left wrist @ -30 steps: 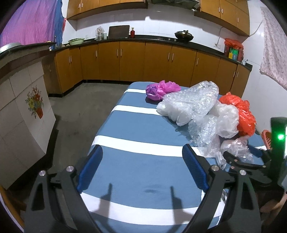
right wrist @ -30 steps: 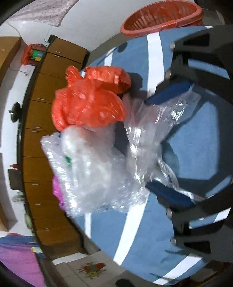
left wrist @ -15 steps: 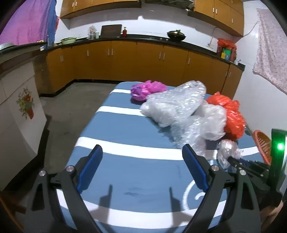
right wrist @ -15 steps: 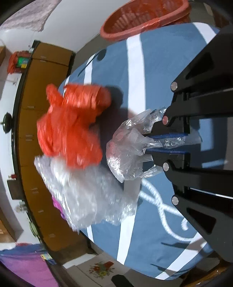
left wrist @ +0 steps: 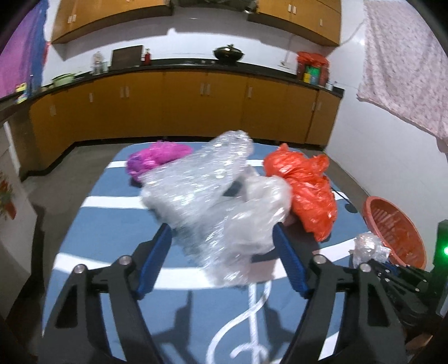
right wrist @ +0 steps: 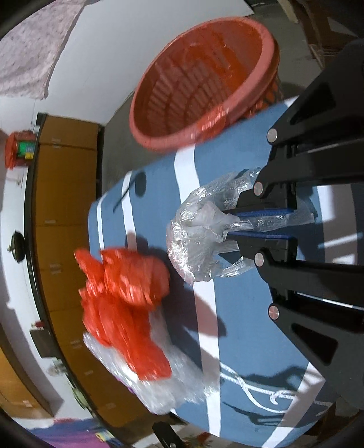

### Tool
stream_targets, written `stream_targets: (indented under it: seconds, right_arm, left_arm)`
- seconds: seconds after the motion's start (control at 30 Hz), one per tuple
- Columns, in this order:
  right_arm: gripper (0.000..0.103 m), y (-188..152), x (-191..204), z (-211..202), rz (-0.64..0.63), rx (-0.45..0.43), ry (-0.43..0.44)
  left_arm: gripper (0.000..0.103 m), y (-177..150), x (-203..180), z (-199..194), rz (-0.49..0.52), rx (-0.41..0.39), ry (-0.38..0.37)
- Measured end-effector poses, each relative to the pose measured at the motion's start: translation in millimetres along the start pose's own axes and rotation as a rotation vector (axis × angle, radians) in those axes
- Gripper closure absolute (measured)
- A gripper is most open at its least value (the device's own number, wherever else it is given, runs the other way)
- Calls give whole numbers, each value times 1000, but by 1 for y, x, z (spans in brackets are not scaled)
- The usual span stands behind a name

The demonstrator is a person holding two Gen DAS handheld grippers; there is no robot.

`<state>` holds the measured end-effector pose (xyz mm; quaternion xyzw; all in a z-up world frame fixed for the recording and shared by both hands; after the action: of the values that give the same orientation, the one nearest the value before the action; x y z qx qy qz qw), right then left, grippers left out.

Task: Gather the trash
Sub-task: 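Grasp a clear plastic bag with the right gripper while the left grasps another clear bag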

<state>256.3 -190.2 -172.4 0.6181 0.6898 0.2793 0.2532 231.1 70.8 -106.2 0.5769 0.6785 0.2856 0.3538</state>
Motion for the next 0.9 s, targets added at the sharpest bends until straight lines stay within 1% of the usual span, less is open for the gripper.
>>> stream_targets:
  seconds: [0.17, 0.2, 0.23, 0.27, 0.3, 0.33, 0.4, 0.43, 0.53, 0.9]
  right_arm:
    - [93, -1, -16, 0, 30, 1, -11]
    - [93, -1, -18, 0, 33, 1, -11]
    - [93, -3, -19, -2, 35, 2, -12]
    - [93, -3, -21, -2, 36, 2, -12]
    - [93, -4, -22, -2, 37, 3, -12]
    - [93, -4, -23, -1, 40, 3, -11]
    - [93, -5, -23, -2, 44, 3, -9]
    - [93, -5, -23, -2, 45, 2, -8]
    - [93, -3, -21, -6, 43, -7, -4]
    - [93, 12, -16, -27, 34, -61, 11]
  left_arm:
    - [43, 3, -9, 31, 15, 54, -38]
    - [49, 3, -11, 35, 22, 61, -45]
    - [60, 3, -12, 39, 32, 70, -53]
    - [66, 2, -14, 42, 40, 81, -67]
    - [76, 1, -16, 44, 47, 89, -79]
    - [85, 1, -18, 44, 52, 90, -85]
    - [95, 0, -21, 43, 63, 88, -97]
    - [97, 0, -22, 42, 67, 83, -100]
    - [98, 1, -26, 34, 77, 61, -105]
    - [99, 14, -26, -10, 61, -17, -141]
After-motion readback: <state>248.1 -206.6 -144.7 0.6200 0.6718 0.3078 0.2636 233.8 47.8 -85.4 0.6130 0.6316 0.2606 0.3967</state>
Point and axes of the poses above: each gripper's, at about its wrist camera, not at the fingertips, and z roughly the way its jaws point, x to its left, y to its top, the point moved 8 cm from there along z, roughly the way its jaws point, and after that the axes turned 3 degrees about -z, right-handed, at the moved point
